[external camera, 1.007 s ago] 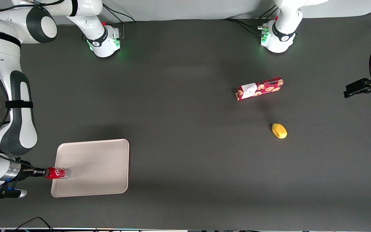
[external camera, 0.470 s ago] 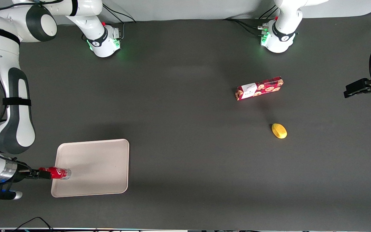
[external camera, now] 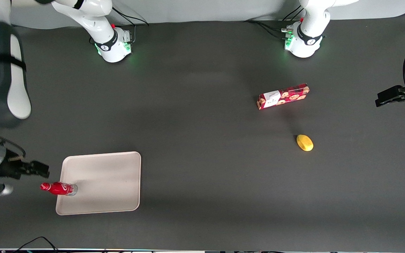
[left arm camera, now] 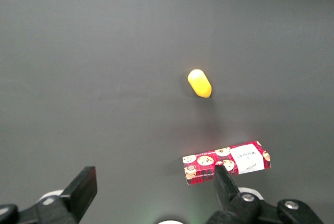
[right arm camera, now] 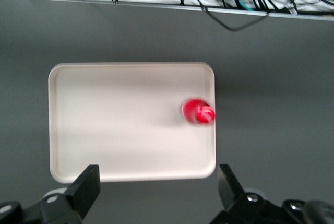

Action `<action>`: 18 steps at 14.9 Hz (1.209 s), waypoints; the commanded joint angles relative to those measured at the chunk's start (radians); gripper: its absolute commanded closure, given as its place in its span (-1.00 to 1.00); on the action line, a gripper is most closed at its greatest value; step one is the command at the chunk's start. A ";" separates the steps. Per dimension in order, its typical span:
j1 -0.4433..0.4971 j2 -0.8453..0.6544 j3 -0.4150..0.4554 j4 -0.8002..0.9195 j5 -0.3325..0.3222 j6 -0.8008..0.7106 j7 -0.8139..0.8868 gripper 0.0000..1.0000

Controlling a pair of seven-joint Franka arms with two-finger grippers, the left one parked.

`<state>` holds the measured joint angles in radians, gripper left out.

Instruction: Place coke bottle on tray

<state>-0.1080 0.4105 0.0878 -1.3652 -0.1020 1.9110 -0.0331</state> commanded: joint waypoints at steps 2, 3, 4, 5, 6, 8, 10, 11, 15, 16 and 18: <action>0.008 -0.306 -0.037 -0.213 0.048 -0.163 -0.005 -1.00; 0.008 -0.334 -0.049 -0.215 0.085 -0.197 0.002 -1.00; 0.010 -0.363 -0.062 -0.219 0.116 -0.225 0.019 -1.00; 0.019 -0.395 -0.072 -0.239 0.122 -0.239 0.022 -1.00; 0.028 -0.444 -0.080 -0.285 0.122 -0.240 0.022 -1.00; 0.042 -0.528 -0.094 -0.379 0.117 -0.240 0.016 -1.00; 0.053 -0.547 -0.114 -0.394 0.114 -0.243 0.016 -1.00; 0.054 -0.556 -0.114 -0.406 0.114 -0.244 0.016 -1.00; 0.065 -0.565 -0.114 -0.425 0.114 -0.251 0.025 -1.00; 0.067 -0.559 -0.114 -0.419 0.114 -0.268 0.025 -1.00; 0.067 -0.544 -0.114 -0.410 0.114 -0.273 0.025 -1.00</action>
<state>-0.0615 -0.1310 -0.0096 -1.7688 0.0005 1.6479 -0.0287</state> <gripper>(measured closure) 0.000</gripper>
